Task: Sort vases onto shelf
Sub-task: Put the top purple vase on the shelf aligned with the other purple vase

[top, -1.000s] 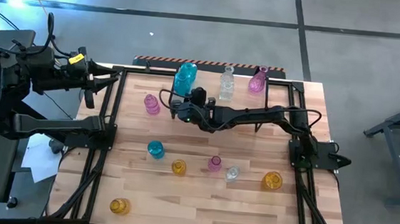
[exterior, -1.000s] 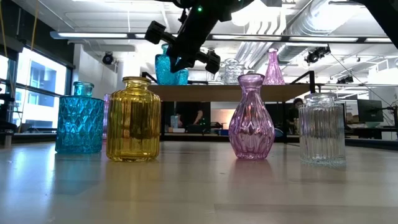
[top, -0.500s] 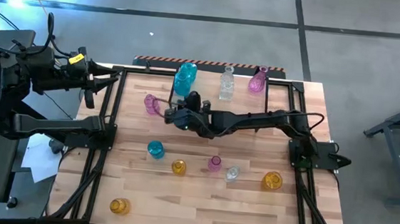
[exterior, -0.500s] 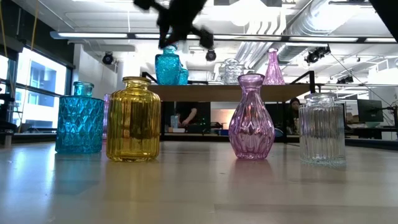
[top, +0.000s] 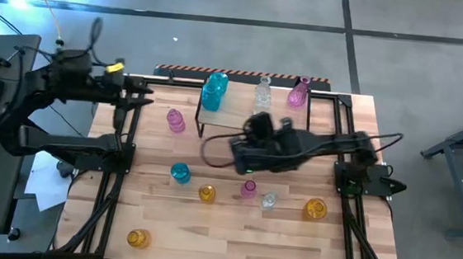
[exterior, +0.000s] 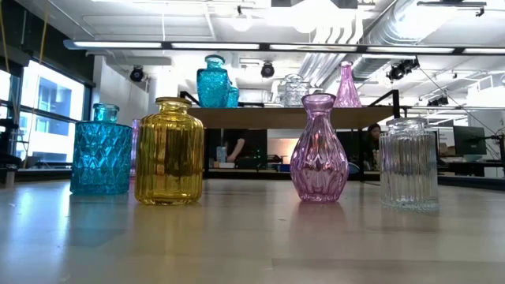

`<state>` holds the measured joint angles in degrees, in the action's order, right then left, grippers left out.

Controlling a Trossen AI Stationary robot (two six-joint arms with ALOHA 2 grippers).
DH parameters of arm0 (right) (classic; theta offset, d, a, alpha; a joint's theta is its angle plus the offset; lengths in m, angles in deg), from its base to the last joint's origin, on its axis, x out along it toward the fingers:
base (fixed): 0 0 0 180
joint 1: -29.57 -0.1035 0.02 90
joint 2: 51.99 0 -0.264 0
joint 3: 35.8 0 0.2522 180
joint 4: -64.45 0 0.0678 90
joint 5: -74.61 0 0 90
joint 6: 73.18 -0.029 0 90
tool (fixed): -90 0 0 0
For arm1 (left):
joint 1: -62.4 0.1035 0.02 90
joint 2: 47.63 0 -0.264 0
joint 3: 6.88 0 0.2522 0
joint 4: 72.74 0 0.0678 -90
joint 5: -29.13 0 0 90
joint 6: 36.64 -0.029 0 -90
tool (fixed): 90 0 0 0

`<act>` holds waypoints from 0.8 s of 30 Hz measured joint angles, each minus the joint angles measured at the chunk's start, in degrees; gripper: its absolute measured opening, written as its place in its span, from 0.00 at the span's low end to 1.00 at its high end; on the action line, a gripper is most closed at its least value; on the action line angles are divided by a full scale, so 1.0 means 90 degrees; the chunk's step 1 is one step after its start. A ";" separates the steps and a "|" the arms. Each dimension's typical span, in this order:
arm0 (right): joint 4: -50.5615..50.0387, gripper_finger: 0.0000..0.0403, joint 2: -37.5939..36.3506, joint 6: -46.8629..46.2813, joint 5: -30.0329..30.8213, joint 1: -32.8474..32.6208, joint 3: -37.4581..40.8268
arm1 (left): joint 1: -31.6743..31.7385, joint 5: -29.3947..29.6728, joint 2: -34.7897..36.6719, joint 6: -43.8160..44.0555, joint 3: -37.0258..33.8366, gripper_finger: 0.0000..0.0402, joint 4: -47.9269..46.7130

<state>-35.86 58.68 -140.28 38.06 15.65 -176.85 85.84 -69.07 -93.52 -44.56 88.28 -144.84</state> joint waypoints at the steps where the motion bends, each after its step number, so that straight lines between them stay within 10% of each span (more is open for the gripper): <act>1: -0.0220 0.00 -0.0180 -0.0111 -0.0056 -0.0032 0.0167 | 0.0000 -0.0013 -0.0102 0.0071 0.0000 0.29 0.0004; 15: -0.0168 0.00 -0.2466 0.0397 -0.1229 -0.0697 0.3315 | -0.0567 0.0060 -0.1478 0.1429 -0.0002 0.29 0.1937; 24: 0.1069 0.00 -0.3950 0.0204 -0.1349 -0.1230 0.5185 | -0.2133 0.1548 -0.1792 0.2209 -0.0002 0.29 0.2591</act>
<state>-26.24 23.13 -138.44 25.92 4.59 -130.19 66.65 -55.14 -109.65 -24.68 88.26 -121.53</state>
